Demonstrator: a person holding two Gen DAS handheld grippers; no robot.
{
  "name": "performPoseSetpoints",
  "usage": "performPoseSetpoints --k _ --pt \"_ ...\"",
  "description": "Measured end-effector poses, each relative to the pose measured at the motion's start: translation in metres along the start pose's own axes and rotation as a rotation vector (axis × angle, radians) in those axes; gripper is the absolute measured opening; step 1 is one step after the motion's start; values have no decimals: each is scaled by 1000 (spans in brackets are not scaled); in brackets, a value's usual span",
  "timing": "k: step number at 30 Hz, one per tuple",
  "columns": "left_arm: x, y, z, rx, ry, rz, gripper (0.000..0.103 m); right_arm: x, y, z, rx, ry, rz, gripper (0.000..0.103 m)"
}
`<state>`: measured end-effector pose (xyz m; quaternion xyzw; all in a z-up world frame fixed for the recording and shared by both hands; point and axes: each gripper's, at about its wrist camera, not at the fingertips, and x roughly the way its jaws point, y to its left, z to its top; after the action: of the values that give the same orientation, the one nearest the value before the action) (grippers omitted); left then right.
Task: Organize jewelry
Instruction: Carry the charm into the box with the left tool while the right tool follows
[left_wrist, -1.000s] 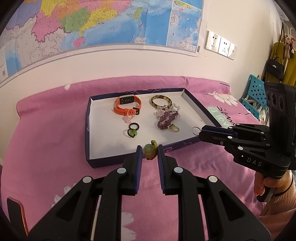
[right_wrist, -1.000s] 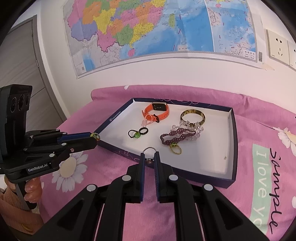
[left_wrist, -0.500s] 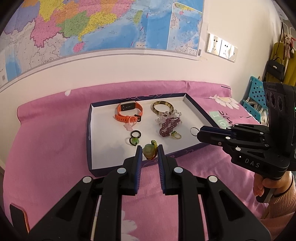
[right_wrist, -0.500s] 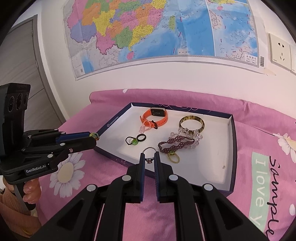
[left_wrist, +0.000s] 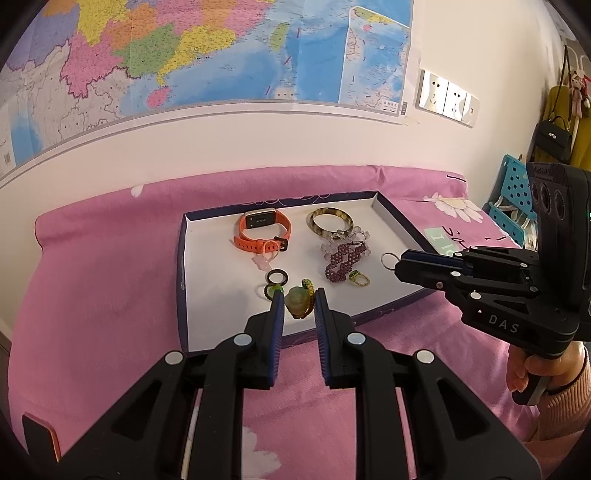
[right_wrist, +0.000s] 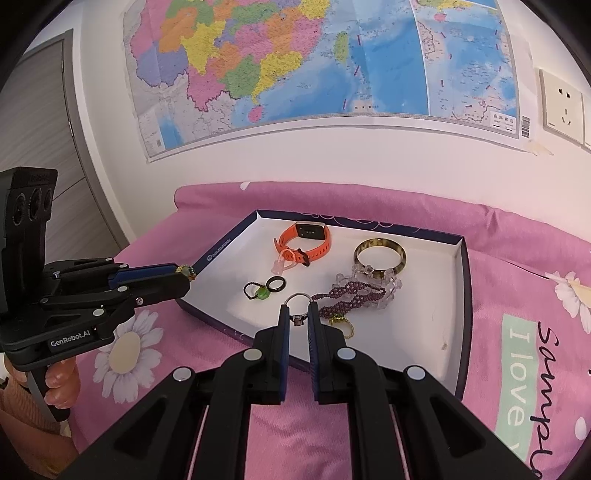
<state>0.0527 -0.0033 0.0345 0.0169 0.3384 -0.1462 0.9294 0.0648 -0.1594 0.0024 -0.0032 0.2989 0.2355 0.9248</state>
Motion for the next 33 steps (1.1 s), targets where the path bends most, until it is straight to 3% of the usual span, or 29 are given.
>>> performPoseSetpoints --k 33 --pt "21 0 10 3 21 15 17 18 -12 4 21 28 -16 8"
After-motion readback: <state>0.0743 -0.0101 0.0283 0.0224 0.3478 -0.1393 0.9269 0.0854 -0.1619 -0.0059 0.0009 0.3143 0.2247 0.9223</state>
